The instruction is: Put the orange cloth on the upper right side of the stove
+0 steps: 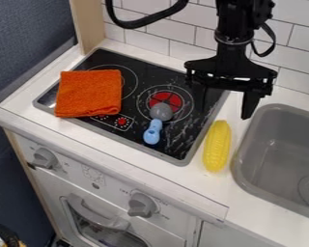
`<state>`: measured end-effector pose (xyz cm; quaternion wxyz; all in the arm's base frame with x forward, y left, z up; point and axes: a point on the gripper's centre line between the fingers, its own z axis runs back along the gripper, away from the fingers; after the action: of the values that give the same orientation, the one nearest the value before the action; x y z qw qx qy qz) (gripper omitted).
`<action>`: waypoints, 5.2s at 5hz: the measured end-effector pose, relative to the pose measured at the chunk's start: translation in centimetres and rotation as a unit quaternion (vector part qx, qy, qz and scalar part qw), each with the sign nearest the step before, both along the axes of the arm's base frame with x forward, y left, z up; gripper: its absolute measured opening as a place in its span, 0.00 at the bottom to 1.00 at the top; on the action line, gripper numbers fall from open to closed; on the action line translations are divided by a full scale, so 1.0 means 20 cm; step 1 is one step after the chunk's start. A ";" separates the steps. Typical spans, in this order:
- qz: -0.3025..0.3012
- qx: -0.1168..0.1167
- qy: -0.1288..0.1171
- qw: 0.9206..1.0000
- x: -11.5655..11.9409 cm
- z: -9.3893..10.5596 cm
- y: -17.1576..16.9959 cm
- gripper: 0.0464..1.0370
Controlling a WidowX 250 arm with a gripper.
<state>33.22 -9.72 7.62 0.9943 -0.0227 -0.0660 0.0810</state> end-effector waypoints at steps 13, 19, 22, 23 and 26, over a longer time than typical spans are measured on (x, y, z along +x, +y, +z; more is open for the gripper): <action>0.310 0.057 -0.010 0.949 0.02 -0.30 1.23 0.96; 0.122 -0.002 -0.045 0.991 0.43 -0.32 0.60 0.96; -0.010 -0.038 -0.028 0.999 0.35 -0.30 0.10 0.96; -0.007 -0.045 -0.023 0.999 0.35 -0.29 0.09 0.96; 0.009 -0.056 -0.050 0.997 0.36 -0.09 0.07 0.96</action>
<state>40.48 -8.25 5.80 0.9861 -0.0816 -0.1116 0.0919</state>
